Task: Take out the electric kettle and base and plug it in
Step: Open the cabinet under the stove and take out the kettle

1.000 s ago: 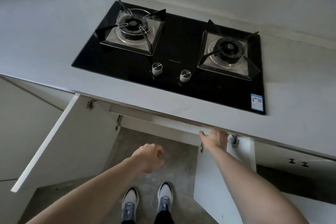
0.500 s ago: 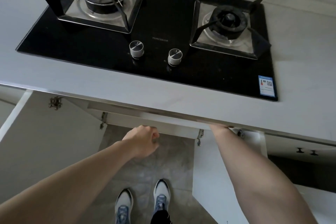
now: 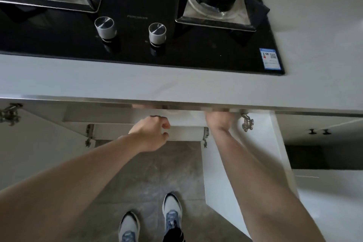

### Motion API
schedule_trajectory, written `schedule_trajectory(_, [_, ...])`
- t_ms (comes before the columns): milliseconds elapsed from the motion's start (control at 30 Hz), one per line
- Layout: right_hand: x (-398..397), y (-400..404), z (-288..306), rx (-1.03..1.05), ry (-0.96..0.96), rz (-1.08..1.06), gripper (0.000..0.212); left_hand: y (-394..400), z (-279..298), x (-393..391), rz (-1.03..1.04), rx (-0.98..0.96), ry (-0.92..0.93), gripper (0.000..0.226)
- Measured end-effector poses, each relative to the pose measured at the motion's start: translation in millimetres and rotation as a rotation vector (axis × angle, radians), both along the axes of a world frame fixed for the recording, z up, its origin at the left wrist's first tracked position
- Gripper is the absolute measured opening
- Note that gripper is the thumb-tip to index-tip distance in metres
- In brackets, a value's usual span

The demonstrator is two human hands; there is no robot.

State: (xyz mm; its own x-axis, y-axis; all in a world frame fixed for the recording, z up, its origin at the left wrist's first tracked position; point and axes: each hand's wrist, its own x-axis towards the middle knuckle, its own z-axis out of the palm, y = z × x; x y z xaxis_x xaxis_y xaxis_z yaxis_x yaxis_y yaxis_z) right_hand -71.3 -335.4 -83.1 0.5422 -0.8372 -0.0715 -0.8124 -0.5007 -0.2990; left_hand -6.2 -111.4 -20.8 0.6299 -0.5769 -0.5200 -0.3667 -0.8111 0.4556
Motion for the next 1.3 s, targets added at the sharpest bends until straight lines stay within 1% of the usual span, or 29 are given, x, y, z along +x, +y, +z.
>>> schedule_trajectory(33, [3.8,10.8,8.2,0.053,-0.096,0.000,0.013,-5.0,-1.9,1.4,-0.011,-0.007,-0.016,0.033])
schedule_trajectory(67, [4.9,9.5,3.8,0.082,-0.163,0.020,0.009,-9.1,-3.3,2.8,-0.020,-0.012,-0.028,0.034])
schedule_trajectory(100, [5.8,5.0,-6.5,-0.092,-0.178,0.045,0.015,-13.5,-4.9,4.5,-0.031,-0.015,-0.038,0.034])
schedule_trajectory(133, [7.4,7.3,-3.7,-0.017,-0.178,0.080,0.020,-17.3,-6.2,6.3,-0.038,-0.019,-0.047,0.034])
schedule_trajectory(167, [8.2,7.1,-7.2,-0.015,-0.185,0.084,0.025,-19.7,-7.4,7.9,-0.043,-0.021,-0.052,0.033])
schedule_trajectory(200, [10.1,6.7,-10.0,0.048,-0.143,0.074,0.030,-21.6,-8.1,9.3,-0.050,-0.020,-0.058,0.033])
schedule_trajectory(267, [13.5,5.2,-11.9,0.074,-0.151,0.039,0.038,-23.7,-7.6,10.4,-0.061,-0.018,-0.074,0.033])
schedule_trajectory(367, [14.7,6.3,-12.4,0.137,-0.222,0.008,0.048,-22.3,-7.1,10.0,-0.071,-0.014,-0.092,0.032])
schedule_trajectory(433, [9.9,9.8,-10.1,0.100,-0.259,-0.002,0.063,-19.6,-5.9,8.3,-0.073,-0.009,-0.088,0.031])
schedule_trajectory(500, [2.1,16.8,-4.5,0.031,-0.366,-0.009,0.077,-16.0,-3.4,6.1,-0.070,-0.003,-0.080,0.031])
schedule_trajectory(567, [-5.6,21.7,-0.1,0.016,-0.515,-0.023,0.078,-12.5,0.3,4.4,-0.069,0.003,-0.075,0.032])
schedule_trajectory(633, [-13.1,24.4,4.8,0.041,-0.604,-0.067,0.079,-10.0,3.2,3.3,-0.068,0.009,-0.076,0.032])
schedule_trajectory(733, [-21.7,28.5,10.3,0.093,-0.697,-0.093,0.092,-6.7,8.2,2.2,-0.067,0.023,-0.073,0.033])
schedule_trajectory(833, [-34.8,41.0,11.3,0.130,-0.702,-0.073,0.092,-1.0,13.3,0.8,-0.068,0.038,-0.080,0.033])
schedule_trajectory(900, [-47.9,53.5,14.1,0.158,-0.675,-0.074,0.092,6.4,16.7,-2.0,-0.059,0.049,-0.071,0.032])
schedule_trajectory(1000, [-69.7,69.8,22.1,0.202,-0.612,-0.037,0.098,21.6,24.0,-8.9,-0.053,0.064,-0.050,0.031])
schedule_trajectory(1167, [-108.1,107.6,61.4,0.276,-0.499,-0.007,0.106,59.6,56.8,-28.6,-0.024,0.096,-0.025,0.031])
schedule_trajectory(1300, [-135.1,139.8,107.4,0.300,-0.429,0.058,0.109,92.7,93.8,-49.2,0.002,0.086,-0.020,0.031])
